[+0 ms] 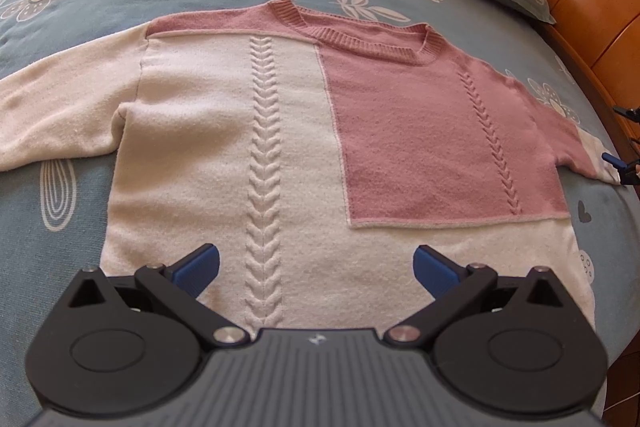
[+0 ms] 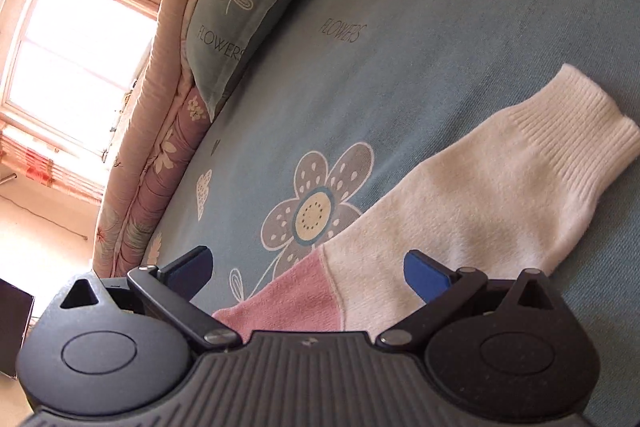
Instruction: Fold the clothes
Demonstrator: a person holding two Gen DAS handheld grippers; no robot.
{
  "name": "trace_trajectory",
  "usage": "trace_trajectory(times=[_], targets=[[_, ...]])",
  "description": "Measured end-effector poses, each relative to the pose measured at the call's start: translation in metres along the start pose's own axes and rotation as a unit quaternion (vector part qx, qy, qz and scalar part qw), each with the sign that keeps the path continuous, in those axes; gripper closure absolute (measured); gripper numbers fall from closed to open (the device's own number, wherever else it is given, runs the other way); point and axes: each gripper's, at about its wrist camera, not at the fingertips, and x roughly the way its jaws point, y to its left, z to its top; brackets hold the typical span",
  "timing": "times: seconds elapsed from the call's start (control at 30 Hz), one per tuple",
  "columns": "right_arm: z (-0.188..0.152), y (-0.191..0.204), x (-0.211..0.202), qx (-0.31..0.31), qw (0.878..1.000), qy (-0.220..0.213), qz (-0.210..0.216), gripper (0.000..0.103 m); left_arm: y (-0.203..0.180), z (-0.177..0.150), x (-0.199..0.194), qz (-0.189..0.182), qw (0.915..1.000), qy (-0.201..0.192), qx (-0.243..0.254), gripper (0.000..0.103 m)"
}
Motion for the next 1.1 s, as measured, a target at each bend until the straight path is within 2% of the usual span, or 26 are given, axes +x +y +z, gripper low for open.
trace_trajectory(times=[0.07,0.13,0.3,0.4,0.5,0.6,0.67,0.73,0.83,0.9,0.97,1.1], targets=[[-0.003,0.007,0.011,-0.029,0.999,0.018,-0.021,0.0,-0.002,0.0,0.001,0.001,1.0,0.002,0.002,0.001],[0.0,0.01,0.011,-0.058,0.997,0.017,-0.044,0.0,-0.003,0.001,-0.001,0.0,1.0,0.001,0.006,0.001],[0.022,-0.005,-0.011,-0.057,0.983,-0.051,-0.169,0.0,-0.002,0.001,0.002,0.002,1.0,0.005,0.006,0.001],[0.024,-0.007,-0.017,-0.038,0.98,-0.061,-0.183,0.0,-0.003,-0.001,0.003,0.0,0.9999,0.008,0.007,0.001],[0.006,0.022,-0.015,-0.065,0.985,-0.033,-0.154,0.0,-0.004,-0.003,0.0,0.002,0.9998,0.009,0.015,0.001],[-0.035,0.071,-0.006,-0.133,0.984,0.021,-0.116,0.0,-0.003,-0.005,-0.004,0.002,0.9998,0.006,0.019,0.001],[-0.065,0.105,0.001,-0.177,0.979,0.061,-0.082,0.0,-0.002,-0.007,-0.001,0.004,0.9996,0.009,0.028,0.001],[-0.103,0.14,0.01,-0.21,0.971,0.114,-0.021,0.0,-0.001,-0.01,0.002,0.005,0.9992,0.011,0.037,0.001],[-0.15,0.179,0.021,-0.232,0.96,0.149,0.046,0.0,-0.001,-0.014,0.005,0.001,0.9987,0.007,0.051,0.001],[-0.177,0.198,0.033,-0.235,0.954,0.173,0.073,0.0,0.0,-0.017,0.005,-0.002,0.9981,0.002,0.062,0.001],[-0.197,0.204,0.049,-0.222,0.953,0.196,0.069,0.0,0.001,-0.019,0.006,-0.005,0.9974,-0.004,0.072,0.001],[-0.219,0.191,0.067,-0.22,0.955,0.197,0.011,0.0,0.002,-0.025,0.006,-0.012,0.9955,-0.015,0.093,0.001]])
